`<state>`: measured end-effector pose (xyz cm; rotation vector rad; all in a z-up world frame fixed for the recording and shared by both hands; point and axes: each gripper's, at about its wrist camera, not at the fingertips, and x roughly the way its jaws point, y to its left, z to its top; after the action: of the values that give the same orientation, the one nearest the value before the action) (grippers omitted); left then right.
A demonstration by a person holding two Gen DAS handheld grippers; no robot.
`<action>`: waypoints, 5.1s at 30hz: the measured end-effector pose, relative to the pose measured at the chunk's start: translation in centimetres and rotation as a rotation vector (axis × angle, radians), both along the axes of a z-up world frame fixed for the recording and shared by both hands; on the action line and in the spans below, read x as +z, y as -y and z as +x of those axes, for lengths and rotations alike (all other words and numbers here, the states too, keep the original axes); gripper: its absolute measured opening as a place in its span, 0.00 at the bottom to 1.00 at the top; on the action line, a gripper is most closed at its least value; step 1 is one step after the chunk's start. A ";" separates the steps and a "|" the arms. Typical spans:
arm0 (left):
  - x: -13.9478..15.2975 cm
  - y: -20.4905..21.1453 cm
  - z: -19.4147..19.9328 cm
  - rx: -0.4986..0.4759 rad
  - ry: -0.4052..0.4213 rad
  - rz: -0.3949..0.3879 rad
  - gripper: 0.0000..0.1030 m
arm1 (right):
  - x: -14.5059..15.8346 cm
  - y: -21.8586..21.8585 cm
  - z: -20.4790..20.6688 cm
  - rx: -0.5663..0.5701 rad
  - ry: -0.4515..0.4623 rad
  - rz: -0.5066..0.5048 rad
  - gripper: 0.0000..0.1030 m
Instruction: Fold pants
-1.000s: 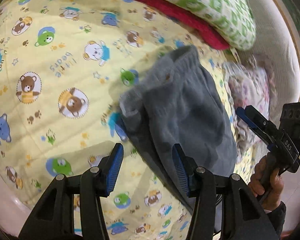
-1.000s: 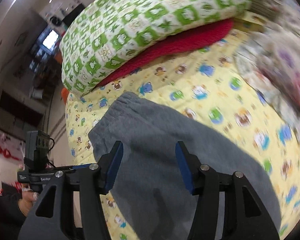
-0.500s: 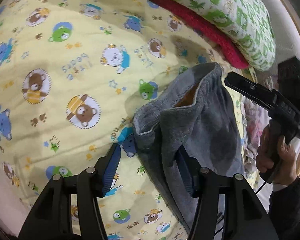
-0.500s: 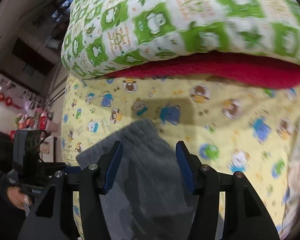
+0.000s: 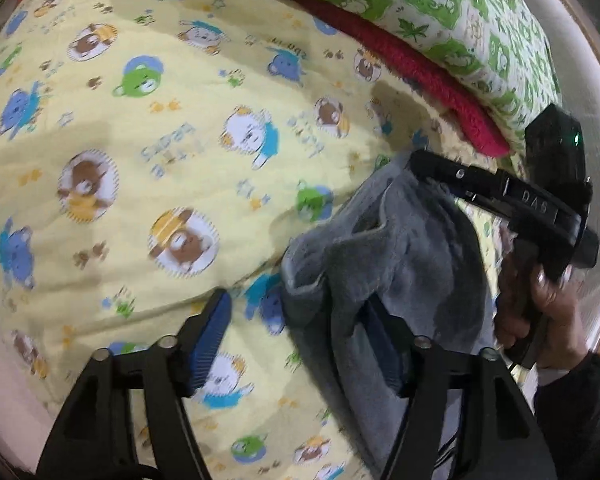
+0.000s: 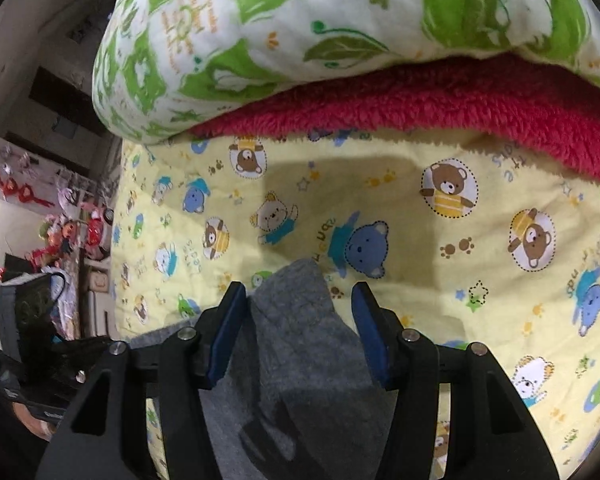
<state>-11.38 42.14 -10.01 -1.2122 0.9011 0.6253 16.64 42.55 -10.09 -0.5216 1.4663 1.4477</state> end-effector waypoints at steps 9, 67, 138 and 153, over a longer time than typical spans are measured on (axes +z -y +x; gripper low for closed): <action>-0.1 -0.2 2.6 -0.114 0.060 -0.015 0.21 | 0.9 1.2 0.7 -0.061 -0.009 0.040 0.17; 12.8 36.9 13.3 -0.965 0.297 0.064 0.18 | 15.7 51.1 -1.8 -0.961 0.117 0.325 0.16; 8.4 57.8 15.6 -1.533 0.247 0.445 0.19 | 12.7 66.5 -5.0 -1.306 0.110 0.254 0.05; 6.4 57.6 14.8 -1.606 0.293 0.285 0.28 | 7.5 69.4 -6.0 -1.392 0.134 0.104 0.06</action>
<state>3.40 -15.51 -3.57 -0.0603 1.1515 -0.6905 10.61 -26.81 -2.57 0.4476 1.1572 0.3411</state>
